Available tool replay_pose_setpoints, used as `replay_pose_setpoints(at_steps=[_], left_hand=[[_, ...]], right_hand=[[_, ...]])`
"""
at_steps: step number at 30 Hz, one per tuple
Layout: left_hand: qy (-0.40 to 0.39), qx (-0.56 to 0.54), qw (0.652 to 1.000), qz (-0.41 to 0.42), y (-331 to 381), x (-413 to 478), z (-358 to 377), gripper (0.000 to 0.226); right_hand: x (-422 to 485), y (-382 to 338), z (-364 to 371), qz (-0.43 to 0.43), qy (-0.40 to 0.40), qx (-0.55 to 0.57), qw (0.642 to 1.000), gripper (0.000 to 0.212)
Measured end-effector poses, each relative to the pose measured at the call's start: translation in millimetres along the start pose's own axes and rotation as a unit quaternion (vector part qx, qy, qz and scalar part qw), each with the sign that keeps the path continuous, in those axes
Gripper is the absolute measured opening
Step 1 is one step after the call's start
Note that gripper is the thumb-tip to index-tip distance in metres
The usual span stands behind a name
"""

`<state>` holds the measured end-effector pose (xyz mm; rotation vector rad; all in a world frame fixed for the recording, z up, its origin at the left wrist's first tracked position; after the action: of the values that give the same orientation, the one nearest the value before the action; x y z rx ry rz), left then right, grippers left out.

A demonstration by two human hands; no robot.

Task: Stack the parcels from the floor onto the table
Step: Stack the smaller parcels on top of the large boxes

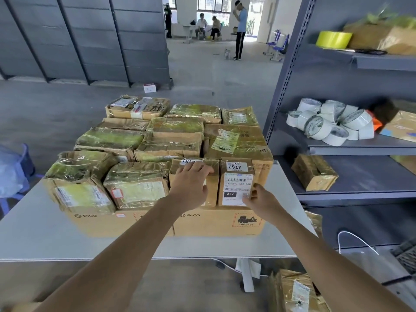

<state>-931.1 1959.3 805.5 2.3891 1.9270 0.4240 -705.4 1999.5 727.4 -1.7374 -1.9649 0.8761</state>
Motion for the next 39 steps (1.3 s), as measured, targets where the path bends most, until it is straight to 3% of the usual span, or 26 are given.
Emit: replay_pose_setpoints(at_steps=[3, 8, 14, 20, 24, 30, 34, 39], left_hand=[[-0.007, -0.005, 1.0, 0.002, -1, 0, 0, 0.047], [-0.013, -0.017, 1.0, 0.011, -2, 1, -3, 0.047], [-0.023, -0.026, 0.999, 0.019, -4, 0, -3, 0.048], [-0.018, 0.023, 0.999, 0.019, 2, -2, -1, 0.049], [0.019, 0.035, 0.997, 0.067, 13, -8, -3, 0.042], [0.045, 0.013, 0.993, 0.11, 11, -19, -5, 0.048], [0.094, -0.017, 0.982, 0.16, 9, -25, -8, 0.037], [0.074, -0.028, 0.979, 0.19, 10, -36, 5, 0.038]], right_hand=[[-3, -2, 12, 0.004, 0.017, -0.059, 0.998, 0.032], [-4, -2, 12, 0.006, 0.032, -0.138, 0.99, 0.02], [-6, -2, 10, 0.002, 0.01, -0.17, 0.985, 0.023], [-15, -13, 10, 0.0, -0.067, -0.079, 0.995, 0.053], [-19, -17, 15, 0.026, -0.032, -0.084, 0.996, 0.054], [-27, -20, 13, 0.079, 0.008, -0.08, 0.994, 0.046], [-39, -21, 18, 0.124, 0.036, -0.107, 0.986, 0.042], [-59, -27, 34, 0.16, 0.054, -0.104, 0.98, 0.043]])
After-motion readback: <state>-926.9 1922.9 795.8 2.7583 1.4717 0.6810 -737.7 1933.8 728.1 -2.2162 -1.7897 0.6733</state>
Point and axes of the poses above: each hand's wrist, its own x-axis towards the middle knuckle, its own z-axis out of the palm, y = z × x, the point moved 3 cm from there along x, towards the middle knuckle, and after that the axes turned 1 degree about x, right-handed, at the moved point
